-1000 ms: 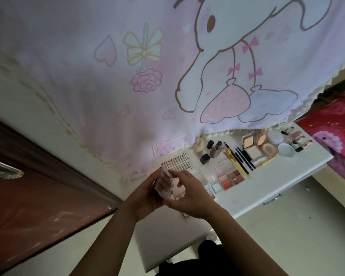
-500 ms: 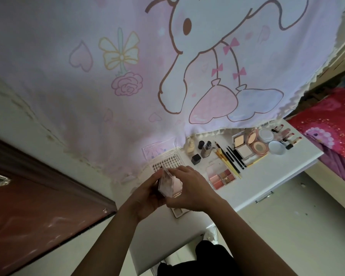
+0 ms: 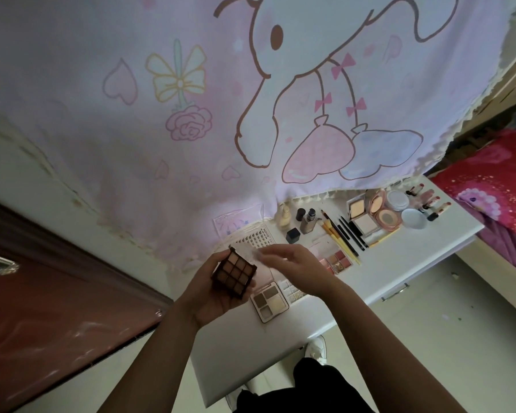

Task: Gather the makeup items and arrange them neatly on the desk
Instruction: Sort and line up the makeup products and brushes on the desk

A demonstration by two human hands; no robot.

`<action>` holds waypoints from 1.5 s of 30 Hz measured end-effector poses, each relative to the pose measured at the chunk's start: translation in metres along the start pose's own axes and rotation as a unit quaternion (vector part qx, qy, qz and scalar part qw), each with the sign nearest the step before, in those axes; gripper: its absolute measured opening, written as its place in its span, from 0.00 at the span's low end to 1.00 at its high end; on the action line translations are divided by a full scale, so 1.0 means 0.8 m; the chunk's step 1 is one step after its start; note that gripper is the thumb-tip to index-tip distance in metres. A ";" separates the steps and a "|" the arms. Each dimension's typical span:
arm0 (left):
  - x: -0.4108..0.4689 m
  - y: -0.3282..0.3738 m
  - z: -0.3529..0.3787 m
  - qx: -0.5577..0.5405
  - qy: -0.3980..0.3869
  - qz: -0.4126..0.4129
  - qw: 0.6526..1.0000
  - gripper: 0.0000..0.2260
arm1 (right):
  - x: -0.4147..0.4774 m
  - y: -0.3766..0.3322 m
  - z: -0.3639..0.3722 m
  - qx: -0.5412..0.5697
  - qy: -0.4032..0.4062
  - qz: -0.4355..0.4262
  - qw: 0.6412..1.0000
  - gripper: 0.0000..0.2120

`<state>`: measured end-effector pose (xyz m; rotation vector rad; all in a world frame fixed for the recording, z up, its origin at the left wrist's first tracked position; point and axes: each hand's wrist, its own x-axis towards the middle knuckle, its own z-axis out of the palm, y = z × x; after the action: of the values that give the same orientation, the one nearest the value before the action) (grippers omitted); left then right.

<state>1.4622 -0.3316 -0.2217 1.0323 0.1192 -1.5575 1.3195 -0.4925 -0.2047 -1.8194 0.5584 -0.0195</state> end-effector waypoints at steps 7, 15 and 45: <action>-0.002 -0.014 -0.007 0.033 -0.004 0.010 0.999 0.21 | 0.006 0.012 0.021 0.071 0.142 0.069 0.985 0.15; 0.008 -0.090 -0.057 0.108 0.183 0.051 0.976 0.11 | 0.006 0.066 0.086 0.116 0.079 0.209 0.968 0.11; 0.054 -0.120 -0.111 0.466 0.561 0.122 0.674 0.24 | -0.008 0.157 0.142 -0.030 0.002 0.303 0.952 0.11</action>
<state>1.4331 -0.2826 -0.3476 2.6115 0.0024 -0.4193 1.3012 -0.4142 -0.3543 -1.6385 1.1103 0.4144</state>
